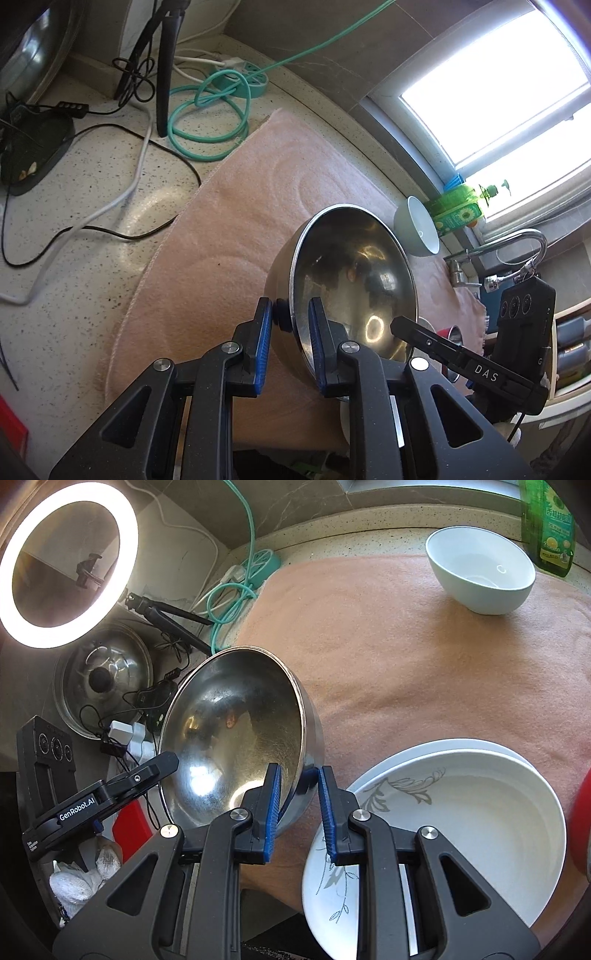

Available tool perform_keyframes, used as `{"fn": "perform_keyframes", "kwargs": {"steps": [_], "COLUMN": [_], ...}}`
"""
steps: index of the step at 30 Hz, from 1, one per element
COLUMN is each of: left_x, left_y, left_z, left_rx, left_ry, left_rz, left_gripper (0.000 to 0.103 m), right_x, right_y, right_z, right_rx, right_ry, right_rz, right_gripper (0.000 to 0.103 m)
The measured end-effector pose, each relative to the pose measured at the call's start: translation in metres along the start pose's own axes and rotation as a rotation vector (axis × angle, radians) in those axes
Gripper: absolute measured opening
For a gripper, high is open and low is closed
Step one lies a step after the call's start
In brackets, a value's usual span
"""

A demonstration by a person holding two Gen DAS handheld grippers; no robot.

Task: Organize plates and bowls
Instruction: 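Carry the large steel bowl beside the plate stack, lower it, open grippers, then move both grippers to the small red-sided steel bowl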

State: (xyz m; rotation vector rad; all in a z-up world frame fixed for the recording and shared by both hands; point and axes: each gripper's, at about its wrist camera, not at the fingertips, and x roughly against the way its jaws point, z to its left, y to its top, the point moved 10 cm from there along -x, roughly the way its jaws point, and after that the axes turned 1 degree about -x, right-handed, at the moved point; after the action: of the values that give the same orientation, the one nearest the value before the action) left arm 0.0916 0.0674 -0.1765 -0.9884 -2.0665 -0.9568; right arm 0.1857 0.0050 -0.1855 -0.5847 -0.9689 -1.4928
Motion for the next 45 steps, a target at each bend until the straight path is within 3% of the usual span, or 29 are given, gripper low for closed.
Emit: {"fn": "perform_keyframes", "kwargs": {"steps": [25,26,29,30,33,41,45], "left_x": [-0.002,-0.002,0.002,0.003,0.005,0.009,0.014], "left_y": [-0.018,-0.018,-0.017,-0.016,-0.015,-0.010,-0.006], "left_z": [0.029,0.029,0.029,0.029,0.029,0.024,0.013], "left_rx": [0.063,0.066,0.073,0.074,0.072,0.052,0.009], "left_ry": [0.023,0.022,0.024,0.024,0.032,0.037,0.046], "left_rz": [0.043,0.043,0.036,0.034,0.029,0.010,-0.021], "left_gripper": [0.017,0.017,0.020,0.021,0.033,0.034,0.044], "right_x": [-0.015,-0.014,-0.007,-0.005,0.002,0.020,0.034], "right_y": [-0.006,-0.005,-0.002,0.000,0.002,0.006,0.010], "right_z": [0.010,0.010,0.011,0.011,0.014,0.017,0.014], "right_rx": [0.066,0.070,0.068,0.068,0.078,0.079,0.087], "right_ry": [-0.034,-0.041,-0.031,-0.030,-0.028,-0.013,-0.035], "right_rz": [0.037,0.032,0.002,-0.008,-0.028,-0.083,-0.123], "right_gripper": [0.022,0.028,0.061,0.068,0.075,0.080,0.080]}}
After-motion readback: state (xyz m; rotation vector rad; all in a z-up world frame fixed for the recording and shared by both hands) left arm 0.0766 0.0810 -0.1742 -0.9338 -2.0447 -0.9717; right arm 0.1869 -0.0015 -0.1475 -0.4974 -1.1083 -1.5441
